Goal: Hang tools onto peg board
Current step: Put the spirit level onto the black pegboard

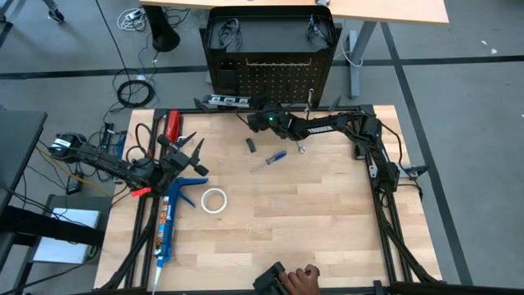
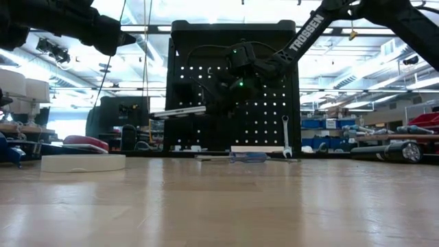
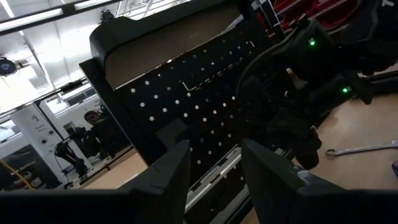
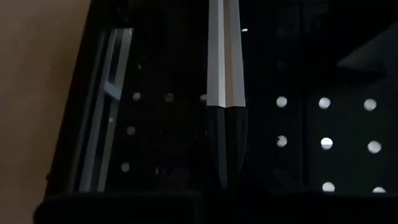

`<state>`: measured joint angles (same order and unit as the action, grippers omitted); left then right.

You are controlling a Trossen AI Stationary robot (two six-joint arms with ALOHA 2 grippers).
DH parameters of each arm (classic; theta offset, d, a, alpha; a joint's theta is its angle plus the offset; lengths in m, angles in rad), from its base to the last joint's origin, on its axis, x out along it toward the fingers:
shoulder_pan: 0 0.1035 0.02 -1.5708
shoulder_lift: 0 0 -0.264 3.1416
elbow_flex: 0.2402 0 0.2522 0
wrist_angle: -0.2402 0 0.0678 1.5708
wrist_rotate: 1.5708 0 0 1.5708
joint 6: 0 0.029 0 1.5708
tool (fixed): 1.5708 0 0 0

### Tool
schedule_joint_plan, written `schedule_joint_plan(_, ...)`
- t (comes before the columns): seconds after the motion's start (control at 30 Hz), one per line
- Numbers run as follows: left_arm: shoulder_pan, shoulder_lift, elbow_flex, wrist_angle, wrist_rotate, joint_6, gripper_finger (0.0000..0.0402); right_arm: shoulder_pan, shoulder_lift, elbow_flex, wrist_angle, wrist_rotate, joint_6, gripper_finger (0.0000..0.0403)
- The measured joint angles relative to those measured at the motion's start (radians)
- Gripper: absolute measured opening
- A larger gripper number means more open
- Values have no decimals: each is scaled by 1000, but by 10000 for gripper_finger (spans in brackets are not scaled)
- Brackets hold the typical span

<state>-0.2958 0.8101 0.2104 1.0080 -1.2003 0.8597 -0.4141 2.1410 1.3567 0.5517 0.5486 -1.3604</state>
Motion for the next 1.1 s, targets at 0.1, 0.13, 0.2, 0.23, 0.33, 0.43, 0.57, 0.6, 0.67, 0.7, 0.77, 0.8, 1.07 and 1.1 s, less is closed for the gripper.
schedule_joint_plan(0.1, 0, 0, 0, 0, 0, 0, 152, -5, 0, 0, -3, -15, 3, 58)
schedule_joint_plan(0.13, 0, 0, 0, 0, 0, 0, 152, -5, 0, 0, -6, -19, 12, 58)
schedule_joint_plan(0.2, 0, 0, 0, 0, 0, 0, 152, -6, 0, 0, -11, -23, 28, 58)
schedule_joint_plan(0.23, 0, 0, 0, 0, 0, 0, 152, -7, 0, 0, -13, -22, 30, 58)
schedule_joint_plan(0.33, 0, 0, 0, 0, 0, 0, 152, -8, 0, 0, -12, -22, 30, 61)
schedule_joint_plan(0.43, 0, 0, 0, -1, 0, 0, 152, -8, 0, 0, -15, -22, 39, 65)
schedule_joint_plan(0.57, 0, 0, 0, -2, -1, 0, 152, -8, 0, 0, -15, -20, 42, 66)
schedule_joint_plan(0.6, 0, 0, 0, -2, -1, 0, 152, -8, 0, 0, -16, -17, 42, 66)
schedule_joint_plan(0.67, 0, 0, 0, -2, -1, 0, 152, -8, 0, 0, -15, -11, 42, 67)
schedule_joint_plan(0.7, 0, 0, 0, -2, -1, 0, 152, -8, 0, 0, -15, -11, 42, 67)
schedule_joint_plan(0.77, 0, 0, 0, -3, -1, 0, 152, -8, 0, 0, -14, -11, 42, 67)
schedule_joint_plan(0.8, 0, 0, 0, -3, -1, 0, 152, -8, 0, 0, -14, -10, 44, 65)
schedule_joint_plan(1.07, 0, 0, 0, -3, -1, 0, 152, -5, 0, 0, -22, 28, 34, 67)
schedule_joint_plan(1.1, 0, 0, 0, -3, -1, 0, 152, -5, 0, 0, -23, 27, 34, 67)
